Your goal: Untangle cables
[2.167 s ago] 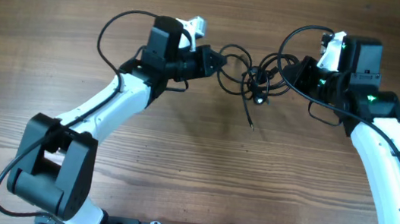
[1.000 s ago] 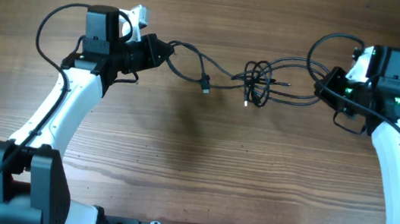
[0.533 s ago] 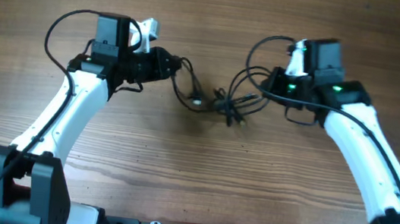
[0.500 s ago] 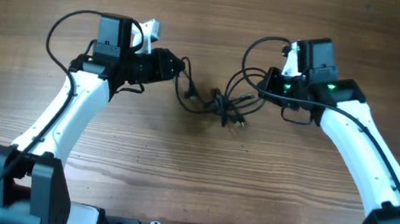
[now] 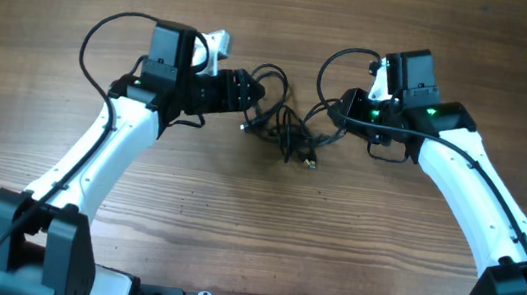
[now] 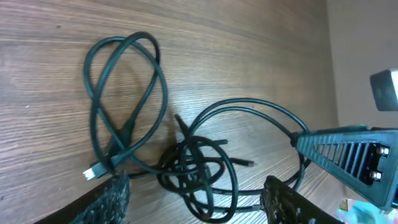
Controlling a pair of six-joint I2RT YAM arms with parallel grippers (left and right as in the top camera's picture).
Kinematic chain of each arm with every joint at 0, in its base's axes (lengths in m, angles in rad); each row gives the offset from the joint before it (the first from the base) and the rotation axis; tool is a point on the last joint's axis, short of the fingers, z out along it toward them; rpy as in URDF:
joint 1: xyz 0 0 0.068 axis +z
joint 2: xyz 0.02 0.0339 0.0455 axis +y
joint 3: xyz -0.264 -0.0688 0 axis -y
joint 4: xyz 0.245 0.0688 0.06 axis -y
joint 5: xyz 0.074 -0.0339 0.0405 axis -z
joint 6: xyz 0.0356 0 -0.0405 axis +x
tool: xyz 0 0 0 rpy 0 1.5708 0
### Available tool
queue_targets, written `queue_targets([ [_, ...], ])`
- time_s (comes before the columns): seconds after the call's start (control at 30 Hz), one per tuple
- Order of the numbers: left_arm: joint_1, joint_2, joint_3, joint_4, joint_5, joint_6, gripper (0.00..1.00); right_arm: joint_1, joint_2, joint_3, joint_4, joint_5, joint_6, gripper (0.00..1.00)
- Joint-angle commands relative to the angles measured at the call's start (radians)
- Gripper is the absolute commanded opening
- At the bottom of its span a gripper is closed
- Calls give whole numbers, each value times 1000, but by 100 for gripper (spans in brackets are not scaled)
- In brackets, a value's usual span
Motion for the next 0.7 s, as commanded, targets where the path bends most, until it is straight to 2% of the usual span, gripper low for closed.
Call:
queue_targets([
  [0.0,-50,-24,9,13,-32,8,67,2,8,16,4,0,-23,64],
  [0.07,-76,-18,9,13,-58,-5,65,0,6,16,2,4,-27,69],
  [0.23,-116,9,9,18,-81,-131,65,-16,-32,18,-11,8,-27,70],
  [0.33,-146,15,9,18,-81,-154,64,-25,-78,18,-11,8,-27,73],
  [0.43,-176,15,9,23,-85,-161,58,-27,-123,18,-14,8,-27,76],
  [0.67,-232,22,8,-42,-268,-213,56,-27,-139,18,-29,-8,-8,77],
])
